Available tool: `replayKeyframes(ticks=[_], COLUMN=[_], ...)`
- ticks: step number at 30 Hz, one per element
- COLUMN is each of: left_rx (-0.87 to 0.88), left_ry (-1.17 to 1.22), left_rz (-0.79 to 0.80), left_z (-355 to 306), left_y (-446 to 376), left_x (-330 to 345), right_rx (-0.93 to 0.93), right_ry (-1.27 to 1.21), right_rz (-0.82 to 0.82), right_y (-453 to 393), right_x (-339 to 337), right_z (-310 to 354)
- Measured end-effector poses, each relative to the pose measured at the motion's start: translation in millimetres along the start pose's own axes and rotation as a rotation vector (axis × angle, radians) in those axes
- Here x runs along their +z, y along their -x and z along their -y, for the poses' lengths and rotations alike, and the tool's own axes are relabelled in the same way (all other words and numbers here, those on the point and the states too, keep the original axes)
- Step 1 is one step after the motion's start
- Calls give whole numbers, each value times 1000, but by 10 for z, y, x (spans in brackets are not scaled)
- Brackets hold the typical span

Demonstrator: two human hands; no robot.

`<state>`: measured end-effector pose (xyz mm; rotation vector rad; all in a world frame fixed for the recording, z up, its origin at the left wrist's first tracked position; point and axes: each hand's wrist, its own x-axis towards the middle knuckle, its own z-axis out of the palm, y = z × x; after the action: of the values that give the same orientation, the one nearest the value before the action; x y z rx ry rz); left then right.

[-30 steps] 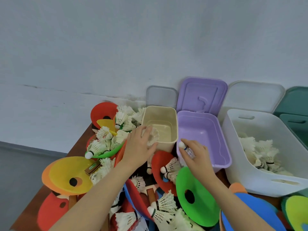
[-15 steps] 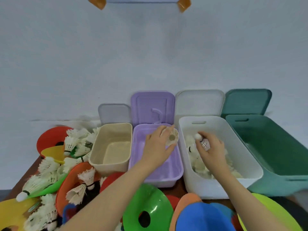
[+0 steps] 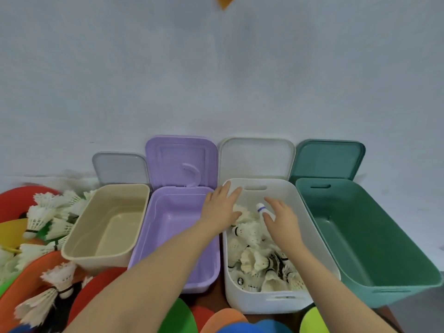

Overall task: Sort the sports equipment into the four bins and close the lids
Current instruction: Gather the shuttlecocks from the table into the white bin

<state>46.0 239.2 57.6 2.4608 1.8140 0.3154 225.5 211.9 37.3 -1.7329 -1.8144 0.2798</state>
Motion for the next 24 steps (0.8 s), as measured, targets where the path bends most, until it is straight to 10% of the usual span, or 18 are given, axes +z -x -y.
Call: replayKeyframes(ticks=[24], left_rx=[-130], left_ry=[77], left_rz=[-175], left_z=[2256], left_y=[2185], left_x=[-493], right_rx=[-260], right_ry=[-370], right_rz=[134], right_y=[1221], right_x=[1299], right_z=[2232])
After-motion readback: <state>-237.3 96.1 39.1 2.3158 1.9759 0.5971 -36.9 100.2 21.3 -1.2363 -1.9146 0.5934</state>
